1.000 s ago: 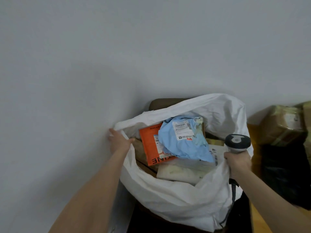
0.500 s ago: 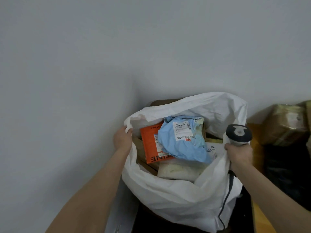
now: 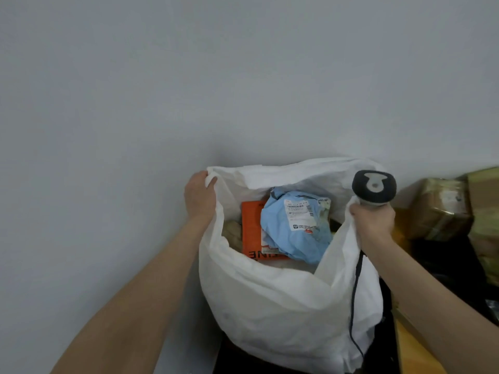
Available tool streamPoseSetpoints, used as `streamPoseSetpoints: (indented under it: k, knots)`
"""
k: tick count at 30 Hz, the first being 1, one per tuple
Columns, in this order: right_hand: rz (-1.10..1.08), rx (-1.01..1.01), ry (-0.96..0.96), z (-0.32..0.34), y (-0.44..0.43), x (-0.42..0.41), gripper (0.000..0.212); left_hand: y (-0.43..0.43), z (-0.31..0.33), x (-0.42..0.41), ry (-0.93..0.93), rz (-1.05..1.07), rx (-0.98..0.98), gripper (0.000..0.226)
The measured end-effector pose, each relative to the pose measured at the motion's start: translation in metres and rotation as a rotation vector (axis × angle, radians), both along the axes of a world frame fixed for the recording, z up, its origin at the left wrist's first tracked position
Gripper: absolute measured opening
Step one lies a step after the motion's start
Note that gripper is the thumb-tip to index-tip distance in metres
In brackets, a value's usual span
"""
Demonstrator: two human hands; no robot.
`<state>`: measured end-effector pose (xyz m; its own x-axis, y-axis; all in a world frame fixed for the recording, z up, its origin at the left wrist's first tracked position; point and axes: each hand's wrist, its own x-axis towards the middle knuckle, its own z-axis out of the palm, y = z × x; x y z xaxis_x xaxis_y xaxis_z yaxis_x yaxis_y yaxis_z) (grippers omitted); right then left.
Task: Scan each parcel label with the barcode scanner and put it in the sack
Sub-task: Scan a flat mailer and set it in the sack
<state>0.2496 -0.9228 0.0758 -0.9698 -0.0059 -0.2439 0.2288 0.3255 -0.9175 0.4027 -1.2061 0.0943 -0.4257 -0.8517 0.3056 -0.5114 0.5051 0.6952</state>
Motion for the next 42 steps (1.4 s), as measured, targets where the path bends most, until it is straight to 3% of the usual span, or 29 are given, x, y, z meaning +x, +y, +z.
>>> streamPoseSetpoints:
  k: [3, 6, 8, 11, 14, 19, 22, 26, 29, 34, 37, 42]
  knots:
    - [0.004, 0.072, 0.001, 0.000, 0.000, -0.001, 0.034, 0.006, -0.005, 0.002, -0.048, -0.024, 0.046, 0.024]
    - [0.028, 0.144, -0.066, -0.012, 0.008, 0.006, 0.035, 0.010, -0.021, 0.012, -0.284, 0.024, 0.166, 0.035]
    - [0.024, 0.156, -0.087, -0.014, 0.013, 0.005, 0.035, 0.008, -0.017, 0.009, -0.398, 0.085, 0.175, 0.060]
    - [0.010, 0.225, -0.067, -0.005, 0.014, -0.006, 0.040, 0.002, -0.001, -0.008, -0.599, 0.114, 0.006, 0.098]
    - [0.023, 0.334, -0.056, 0.013, 0.014, -0.023, 0.053, -0.009, 0.005, -0.022, -0.745, 0.078, -0.086, 0.100]
    - [0.095, 0.436, -0.170, 0.002, 0.013, -0.029, 0.049, -0.025, -0.016, -0.025, -0.824, 0.022, 0.023, 0.085]
    - [0.110, 0.377, -0.278, -0.024, 0.019, -0.022, 0.039, -0.034, -0.039, -0.018, -0.732, -0.066, 0.102, 0.066]
    - [-0.015, 0.237, -0.309, -0.037, 0.018, -0.015, 0.030, -0.031, -0.041, -0.018, -0.336, -0.037, 0.328, 0.042]
    - [-0.014, 0.111, -0.212, -0.018, 0.007, -0.021, 0.023, -0.025, -0.022, -0.025, -0.081, 0.061, 0.413, 0.036]
    - [-0.017, -0.180, 0.023, 0.073, -0.009, -0.039, 0.026, -0.029, 0.043, -0.047, 0.240, 0.063, 0.333, 0.018]
    - [-0.002, -0.195, 0.048, 0.082, -0.006, -0.025, 0.016, -0.026, 0.042, -0.043, 0.286, 0.074, 0.298, 0.024]
    - [0.000, -0.290, 0.119, 0.100, -0.001, -0.020, 0.021, -0.040, 0.076, -0.036, 0.304, 0.134, 0.178, 0.045]
